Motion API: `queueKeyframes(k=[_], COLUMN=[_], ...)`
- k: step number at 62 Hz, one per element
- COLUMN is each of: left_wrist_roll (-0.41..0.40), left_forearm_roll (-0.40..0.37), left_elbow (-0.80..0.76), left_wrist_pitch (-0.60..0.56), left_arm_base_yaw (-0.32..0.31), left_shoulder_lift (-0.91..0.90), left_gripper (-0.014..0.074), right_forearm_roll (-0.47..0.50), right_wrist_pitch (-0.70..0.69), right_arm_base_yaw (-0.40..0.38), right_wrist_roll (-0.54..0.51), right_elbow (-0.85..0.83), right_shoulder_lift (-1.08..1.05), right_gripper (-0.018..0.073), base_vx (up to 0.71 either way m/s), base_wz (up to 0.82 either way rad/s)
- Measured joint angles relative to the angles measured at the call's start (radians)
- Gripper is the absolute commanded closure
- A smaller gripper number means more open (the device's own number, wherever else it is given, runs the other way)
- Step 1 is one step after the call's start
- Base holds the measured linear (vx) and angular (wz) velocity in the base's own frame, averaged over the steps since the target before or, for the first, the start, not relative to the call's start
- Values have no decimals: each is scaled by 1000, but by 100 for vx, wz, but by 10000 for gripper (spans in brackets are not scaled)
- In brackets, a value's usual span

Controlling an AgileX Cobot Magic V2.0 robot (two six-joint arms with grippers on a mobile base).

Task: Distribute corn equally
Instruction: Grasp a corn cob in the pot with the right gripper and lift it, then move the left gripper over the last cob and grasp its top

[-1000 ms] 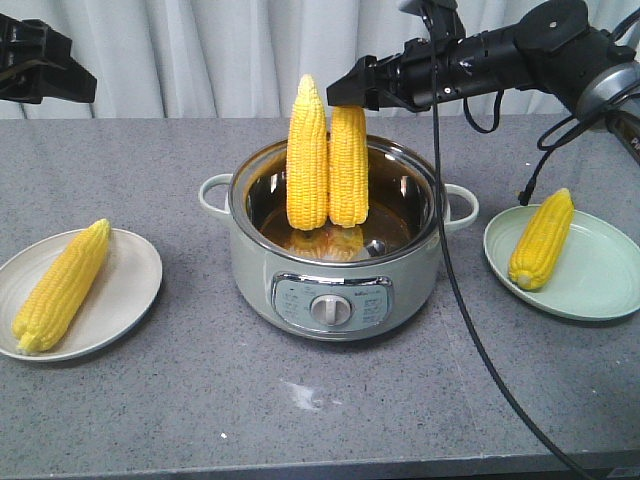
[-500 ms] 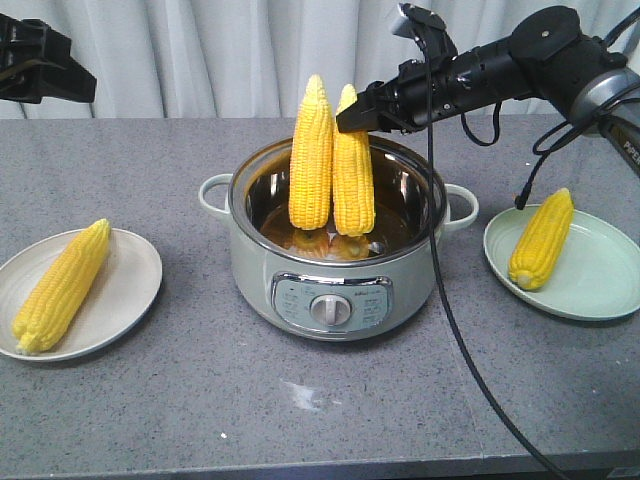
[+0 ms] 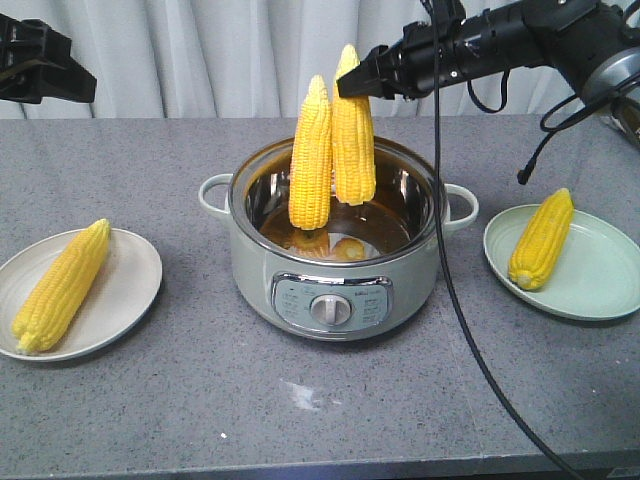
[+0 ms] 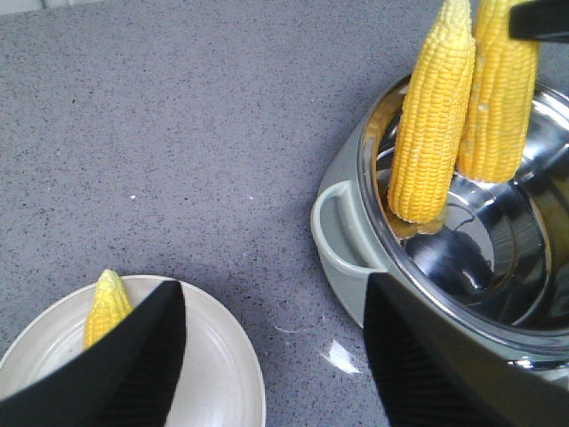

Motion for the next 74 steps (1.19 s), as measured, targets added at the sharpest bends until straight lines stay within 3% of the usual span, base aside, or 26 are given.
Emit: queueKeyframes(k=[29,39,52,66,69,74], left_wrist_roll=[0,0,46,276,317,345], left_forearm_roll=[-5,-59,-239,-639,-702,-741], left_elbow=[0,0,0,-7,-30,-103], left_wrist_pitch=[-6,-33,-133,-246,-262,-277], left_arm_base_yaw=[0,0,0,-7,-17,-42], left_shoulder_lift=[0,0,0,39,68,137], left_gripper=[169,169,169,169,169,168], right_forearm_roll=[12,12,18,15,2,-29], right_wrist_pitch=[-60,-40,55,187,189,190], right_arm_base_yaw=[-5,-38,-119,-222,-237,-246], right_wrist_roll=[-3,9,78,125,130,135], right_elbow=[-72,-165,-219,-223,-223,-223], right_shoulder_lift=[-5,-83,-294,-466,-493,-529], right_gripper=[564,564,564,564,564,564], base_vx=[0,0,0,0,0,0], base_wz=[0,0,0,0,0,0])
